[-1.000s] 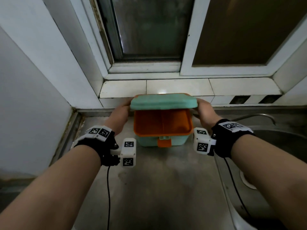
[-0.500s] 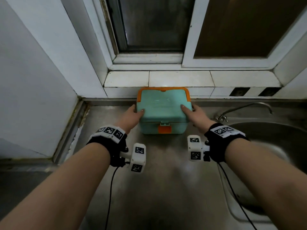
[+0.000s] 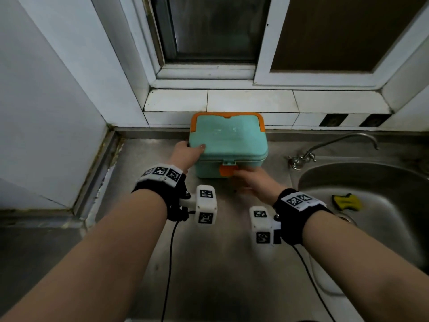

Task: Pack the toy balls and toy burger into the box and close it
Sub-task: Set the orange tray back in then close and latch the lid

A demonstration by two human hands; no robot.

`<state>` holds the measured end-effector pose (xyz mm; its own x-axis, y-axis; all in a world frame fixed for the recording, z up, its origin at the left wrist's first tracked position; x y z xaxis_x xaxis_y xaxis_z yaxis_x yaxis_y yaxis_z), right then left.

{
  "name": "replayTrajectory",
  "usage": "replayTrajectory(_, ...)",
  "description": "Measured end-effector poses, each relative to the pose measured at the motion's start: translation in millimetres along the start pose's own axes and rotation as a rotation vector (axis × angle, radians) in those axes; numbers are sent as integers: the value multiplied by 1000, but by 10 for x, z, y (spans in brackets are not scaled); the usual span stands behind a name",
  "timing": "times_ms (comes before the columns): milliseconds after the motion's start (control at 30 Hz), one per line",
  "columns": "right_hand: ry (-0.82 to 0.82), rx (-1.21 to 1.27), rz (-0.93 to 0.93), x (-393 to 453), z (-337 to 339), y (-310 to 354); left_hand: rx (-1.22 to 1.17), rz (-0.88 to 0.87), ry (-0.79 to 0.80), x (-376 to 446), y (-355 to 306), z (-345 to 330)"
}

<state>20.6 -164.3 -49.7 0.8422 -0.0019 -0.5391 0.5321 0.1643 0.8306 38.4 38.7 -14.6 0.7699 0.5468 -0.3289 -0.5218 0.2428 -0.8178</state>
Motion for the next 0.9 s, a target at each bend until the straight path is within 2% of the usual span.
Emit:
replayTrajectory(100, -30, 76, -58, -36, -86, 159, 20, -28, -7, -24, -120, 55)
replayTrajectory(233, -156, 69, -13, -80, -80, 557, 46, -77, -28, -2, -493, 202)
replayTrajectory(400, -136, 19, 35, -279, -23, 1265, 23, -154, -52, -24, -1145, 490)
replayTrajectory(633, 63, -84, 242, -577, -127, 2132, -69, -241, -99, -157, -1828, 1091)
replayTrajectory(733, 37, -88, 309, -676, -142, 2550, -133, -299, -113, -213, -2210, 1358)
replayTrajectory(900, -33, -159, 520, -909, -136, 3216, -228, -360, -106, -365, -2770, 1752)
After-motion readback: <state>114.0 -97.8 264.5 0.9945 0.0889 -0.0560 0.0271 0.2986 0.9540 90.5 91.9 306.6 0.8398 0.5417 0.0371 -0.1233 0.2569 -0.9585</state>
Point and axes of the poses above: each hand's wrist, its own x-axis towards the middle knuckle, its own z-axis out of the back of the hand, y = z × x, the point moved 5 cm from there along x, towards the middle knuckle, and after that the axes turned 14 degrees about -y, right-handed, at the moved point
